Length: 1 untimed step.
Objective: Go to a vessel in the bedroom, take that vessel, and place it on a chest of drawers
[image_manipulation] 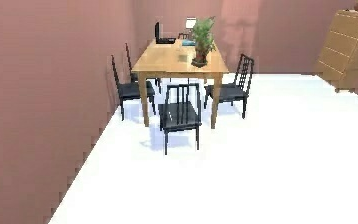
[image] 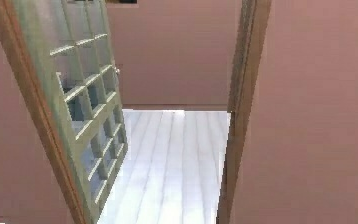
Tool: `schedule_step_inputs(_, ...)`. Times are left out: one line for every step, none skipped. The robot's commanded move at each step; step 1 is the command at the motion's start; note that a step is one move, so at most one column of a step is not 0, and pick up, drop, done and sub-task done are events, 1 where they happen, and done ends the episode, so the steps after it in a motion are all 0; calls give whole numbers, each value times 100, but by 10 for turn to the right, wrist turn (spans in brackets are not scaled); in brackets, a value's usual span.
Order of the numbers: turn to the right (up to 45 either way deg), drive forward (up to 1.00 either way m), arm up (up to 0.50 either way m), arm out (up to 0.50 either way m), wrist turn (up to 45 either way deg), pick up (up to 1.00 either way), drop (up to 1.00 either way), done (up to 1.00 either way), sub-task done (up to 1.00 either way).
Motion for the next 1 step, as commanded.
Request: schedule_step_inputs(-120, 0, 0, 0, 0, 0, 0, 0, 0)
